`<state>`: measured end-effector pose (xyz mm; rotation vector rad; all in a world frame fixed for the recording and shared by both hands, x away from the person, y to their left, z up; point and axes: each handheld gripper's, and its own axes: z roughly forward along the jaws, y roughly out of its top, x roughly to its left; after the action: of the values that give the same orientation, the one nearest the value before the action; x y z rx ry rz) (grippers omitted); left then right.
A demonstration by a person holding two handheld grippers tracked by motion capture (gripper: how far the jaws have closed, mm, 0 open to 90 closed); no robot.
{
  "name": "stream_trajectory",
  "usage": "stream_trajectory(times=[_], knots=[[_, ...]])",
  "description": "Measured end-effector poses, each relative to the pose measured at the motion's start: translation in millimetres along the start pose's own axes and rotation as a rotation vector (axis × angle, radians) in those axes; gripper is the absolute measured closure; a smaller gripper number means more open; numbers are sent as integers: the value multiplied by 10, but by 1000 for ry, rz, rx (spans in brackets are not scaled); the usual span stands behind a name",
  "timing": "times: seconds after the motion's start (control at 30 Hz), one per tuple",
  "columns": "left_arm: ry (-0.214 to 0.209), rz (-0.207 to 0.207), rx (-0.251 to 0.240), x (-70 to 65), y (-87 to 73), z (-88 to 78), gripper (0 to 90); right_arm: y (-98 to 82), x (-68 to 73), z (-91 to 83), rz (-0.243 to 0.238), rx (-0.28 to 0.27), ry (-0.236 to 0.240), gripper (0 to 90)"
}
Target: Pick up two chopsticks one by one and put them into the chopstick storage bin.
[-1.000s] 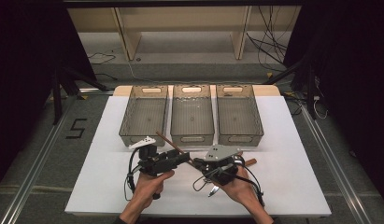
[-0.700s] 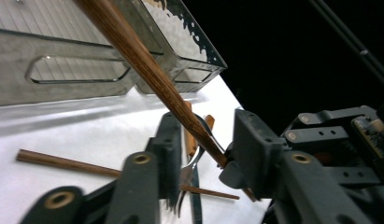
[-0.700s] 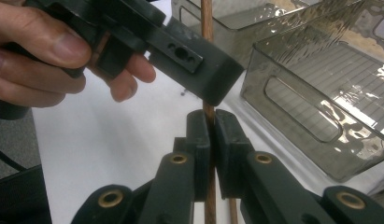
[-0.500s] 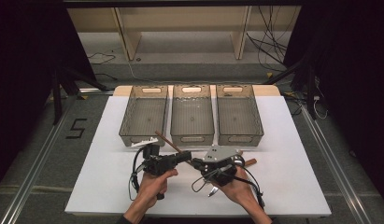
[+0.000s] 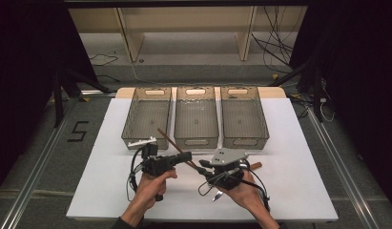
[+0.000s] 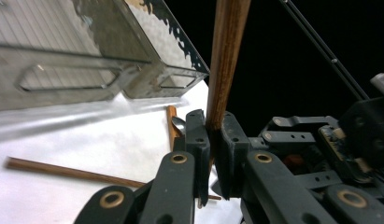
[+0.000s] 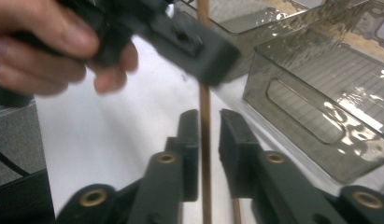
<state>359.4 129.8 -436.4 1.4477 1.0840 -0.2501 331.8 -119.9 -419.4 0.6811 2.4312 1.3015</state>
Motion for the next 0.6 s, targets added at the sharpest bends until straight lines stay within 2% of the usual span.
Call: stream_trajectory(times=[0.1,0.17,0.2,0.23,0.33,0.37,0.53,0.57,0.6], knots=[[38,25,22,52,194,-156,844,-32,-59,-49,28,0,5,606],[44,27,26,70,253,-205,844,-53,-87,-72,46,11,6,520],[67,36,32,104,380,-308,843,-66,-96,-80,54,12,5,494],[67,36,32,104,380,-308,844,-81,-107,-89,57,10,6,469],[114,45,39,169,619,-486,844,-125,-126,-107,67,6,6,402],[114,45,39,169,619,-486,844,-138,-132,-111,68,6,1,388],[164,60,54,222,849,-612,843,-185,-162,-126,85,12,-5,342],[181,68,68,229,937,-638,844,-194,-170,-131,88,14,-9,336],[181,68,68,229,937,-638,843,-203,-176,-137,91,16,-10,328]])
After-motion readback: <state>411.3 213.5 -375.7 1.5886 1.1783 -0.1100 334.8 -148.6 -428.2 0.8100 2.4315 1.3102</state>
